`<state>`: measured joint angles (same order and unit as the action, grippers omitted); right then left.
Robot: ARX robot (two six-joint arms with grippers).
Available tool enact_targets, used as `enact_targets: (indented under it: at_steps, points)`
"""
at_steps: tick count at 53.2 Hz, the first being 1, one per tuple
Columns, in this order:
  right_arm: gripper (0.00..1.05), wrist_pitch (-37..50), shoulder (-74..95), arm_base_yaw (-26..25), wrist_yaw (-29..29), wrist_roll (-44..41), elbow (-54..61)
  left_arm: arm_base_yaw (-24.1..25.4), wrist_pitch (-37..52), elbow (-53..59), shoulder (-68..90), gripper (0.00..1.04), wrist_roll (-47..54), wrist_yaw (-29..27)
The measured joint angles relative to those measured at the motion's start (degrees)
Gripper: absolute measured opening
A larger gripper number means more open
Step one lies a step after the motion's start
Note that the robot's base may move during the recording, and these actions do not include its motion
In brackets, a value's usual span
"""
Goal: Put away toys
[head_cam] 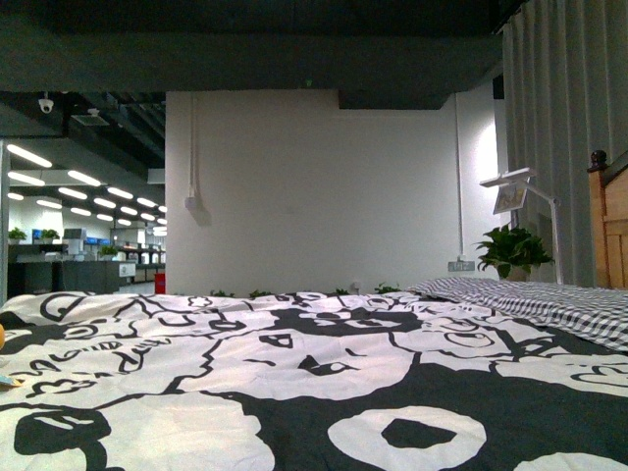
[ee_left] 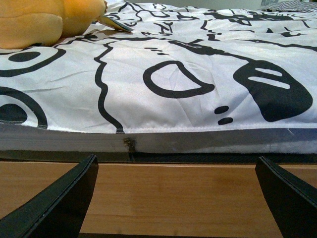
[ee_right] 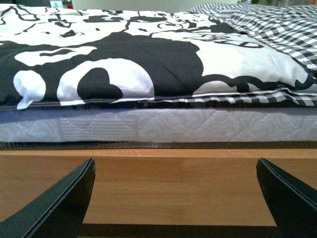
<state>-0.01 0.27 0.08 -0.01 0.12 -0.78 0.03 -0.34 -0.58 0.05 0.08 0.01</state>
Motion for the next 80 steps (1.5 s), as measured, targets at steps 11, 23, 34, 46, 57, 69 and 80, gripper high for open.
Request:
enact_targets:
  at_steps: [11,23,34,46,57,69,80]
  points:
    - [0.98,0.0,0.0,0.0,0.0,0.0,0.0,0.0,0.0,0.0,0.0,0.98,0.0,0.0]
    - [0.98,0.0,0.0,0.0,0.2,0.02,0.0,0.02,0.0,0.0,0.0,0.98,0.0,0.2]
    - [0.98,0.0,0.0,0.0,0.17,0.0,0.0,0.0,0.0,0.0,0.0,0.98,0.0,0.13]
    - [0.98,0.0,-0.04,0.02,0.13,0.0,0.0,0.02,0.0,-0.02,-0.02,0.98,0.0,0.02]
    - [0.98,-0.02,-0.07,0.0,0.0,0.02,0.0,0.0,0.04,-0.02,-0.04,0.98,0.0,-0.09]
    - [0.98,-0.07,0.0,0.0,-0.04,0.0,0.0,0.0,0.02,0.0,-0.02,0.98,0.0,-0.02]
    - [0.98,-0.09,-0.02,0.0,-0.04,0.02,0.0,-0.04,0.04,0.0,-0.02,0.98,0.0,-0.15]
